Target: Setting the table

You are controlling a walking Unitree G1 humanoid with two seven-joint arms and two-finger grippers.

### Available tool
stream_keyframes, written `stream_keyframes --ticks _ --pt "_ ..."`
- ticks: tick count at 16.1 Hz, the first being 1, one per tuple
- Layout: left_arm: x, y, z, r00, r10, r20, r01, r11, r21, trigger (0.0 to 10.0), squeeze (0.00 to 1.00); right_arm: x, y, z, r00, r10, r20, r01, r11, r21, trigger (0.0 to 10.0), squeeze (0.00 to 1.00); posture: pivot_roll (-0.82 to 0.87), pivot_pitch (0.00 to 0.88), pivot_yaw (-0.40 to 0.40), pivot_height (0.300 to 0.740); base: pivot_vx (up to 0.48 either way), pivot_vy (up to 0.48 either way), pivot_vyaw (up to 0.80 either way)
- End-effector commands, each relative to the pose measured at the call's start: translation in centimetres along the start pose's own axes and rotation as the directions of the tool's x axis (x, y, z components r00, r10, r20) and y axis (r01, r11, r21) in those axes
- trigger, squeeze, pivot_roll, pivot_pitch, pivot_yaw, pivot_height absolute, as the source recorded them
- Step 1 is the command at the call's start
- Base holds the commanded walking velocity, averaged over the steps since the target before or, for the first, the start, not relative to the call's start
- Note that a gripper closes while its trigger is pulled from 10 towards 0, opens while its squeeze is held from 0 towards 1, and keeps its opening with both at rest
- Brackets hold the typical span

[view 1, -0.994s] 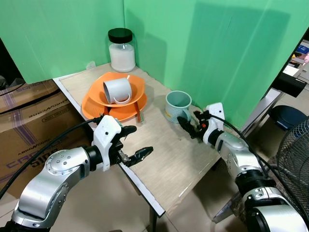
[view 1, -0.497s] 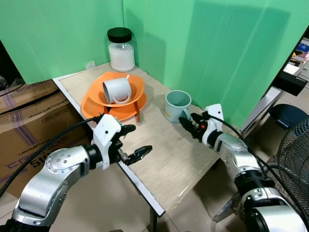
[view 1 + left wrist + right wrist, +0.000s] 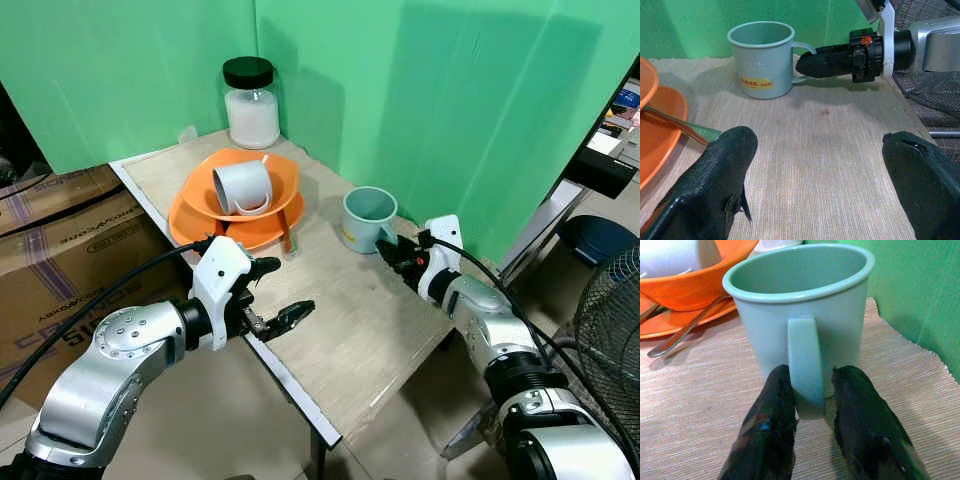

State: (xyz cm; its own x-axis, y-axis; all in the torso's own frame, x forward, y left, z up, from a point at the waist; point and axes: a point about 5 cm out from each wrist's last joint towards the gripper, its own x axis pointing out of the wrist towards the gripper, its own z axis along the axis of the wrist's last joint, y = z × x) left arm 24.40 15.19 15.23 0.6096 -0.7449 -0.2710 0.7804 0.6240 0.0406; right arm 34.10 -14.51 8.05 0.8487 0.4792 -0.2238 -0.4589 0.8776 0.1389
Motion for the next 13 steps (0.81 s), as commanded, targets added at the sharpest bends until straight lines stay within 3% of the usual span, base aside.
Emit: stream_keyframes --ticks 1,10,13 --pt "0.3 0.1 0.3 1.000 -0.002 0.003 0.002 1.000 0.021 10.0 0.00 0.2 0.0 1.0 1.000 0.000 0.032 0.000 1.000 -0.004 0.0 0.00 0.11 0.000 -0.017 0.740 0.000 0.000 0.00" --pt "1.1 0.4 0.4 1.000 0.005 0.020 -0.006 1.000 0.030 10.0 0.00 0.1 0.0 1.6 0.998 0.003 0.066 -0.003 1.000 -0.002 0.0 0.00 0.09 0.000 -0.007 0.740 0.000 0.000 0.00" --pt "1.2 0.9 1.1 0.997 0.052 0.059 -0.055 0.998 0.039 10.0 0.00 -0.5 -0.1 2.8 0.992 0.004 0.123 -0.004 1.000 -0.005 0.0 0.00 0.09 0.000 -0.005 0.740 0.000 0.000 0.00"
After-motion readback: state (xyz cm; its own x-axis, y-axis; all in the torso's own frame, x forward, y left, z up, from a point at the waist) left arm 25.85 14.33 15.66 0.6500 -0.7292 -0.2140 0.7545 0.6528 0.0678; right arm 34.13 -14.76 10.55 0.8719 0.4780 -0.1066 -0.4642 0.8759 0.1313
